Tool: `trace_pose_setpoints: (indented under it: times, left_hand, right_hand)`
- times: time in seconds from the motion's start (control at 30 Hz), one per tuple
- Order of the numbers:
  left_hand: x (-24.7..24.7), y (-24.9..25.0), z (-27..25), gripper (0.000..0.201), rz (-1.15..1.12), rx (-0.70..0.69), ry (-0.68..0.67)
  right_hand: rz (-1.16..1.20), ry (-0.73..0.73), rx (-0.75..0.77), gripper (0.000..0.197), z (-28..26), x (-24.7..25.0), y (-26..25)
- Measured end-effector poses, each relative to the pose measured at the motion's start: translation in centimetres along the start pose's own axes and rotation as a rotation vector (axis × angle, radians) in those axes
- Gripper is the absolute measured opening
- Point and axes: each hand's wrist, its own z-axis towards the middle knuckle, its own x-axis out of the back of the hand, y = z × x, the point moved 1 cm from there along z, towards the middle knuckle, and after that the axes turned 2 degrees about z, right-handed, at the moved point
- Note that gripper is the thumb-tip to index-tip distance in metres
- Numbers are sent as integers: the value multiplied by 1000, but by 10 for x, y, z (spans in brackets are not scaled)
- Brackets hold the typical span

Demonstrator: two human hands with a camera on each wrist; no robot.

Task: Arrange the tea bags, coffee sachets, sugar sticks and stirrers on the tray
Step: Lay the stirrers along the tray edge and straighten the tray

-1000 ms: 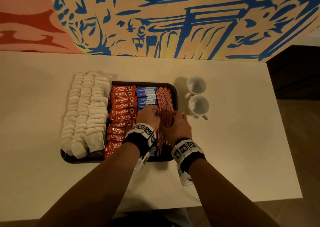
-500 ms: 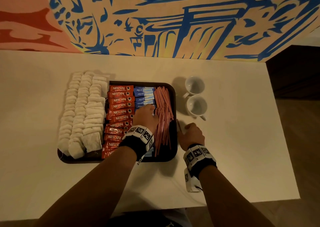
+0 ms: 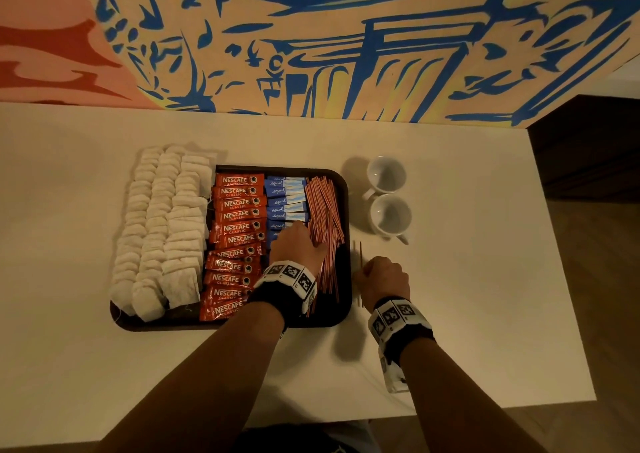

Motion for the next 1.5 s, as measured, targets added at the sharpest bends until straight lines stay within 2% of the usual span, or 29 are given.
trace_pose_setpoints:
  times: [0.13,0.33,0.8,0.93,1.0,1.13,1.2,1.3,1.37,1.43,1.5]
  left_hand:
    - [-6,-1,-1,34,-15,3,-27]
    - [-9,1,0,33,-8,16,-24]
    - [-15,-7,3,28,23,-107,-32]
    - [0,-10,-9,32,5,-142,-30]
    - [22,-19,-20,31,-66,-122,26]
    - [80,-71,-43,29,-107,-55,266]
    - [104,-116,-52,27,-96,47,379]
    - [122,-197,-57,27,-136,254,470]
    - [124,-243,-53,34,-147,388,428]
    - [121,-277,-56,40,-152,515,303]
    - [117,-295,-58,39,-182,505,182]
  right_hand:
    - [100,-18,65,14,-15,5,-4]
    - [157,-56,144,18,-21,-4,-21]
    - [149,-5,148,29,-21,-14,-19]
    - [217,49,94,22,-24,-16,-11]
    - [262,23,55,29,-27,-15,-6]
    - [205,-73,52,43,-28,-10,6]
    - [171,-136,49,48,-27,-10,10]
    - [172,-194,31,52,-15,-16,13]
    - [161,-209,9,44,2,-24,16]
    - [176,-262,-4,34,-2,-27,11]
    - [167,-286,-7,29,-7,-30,7]
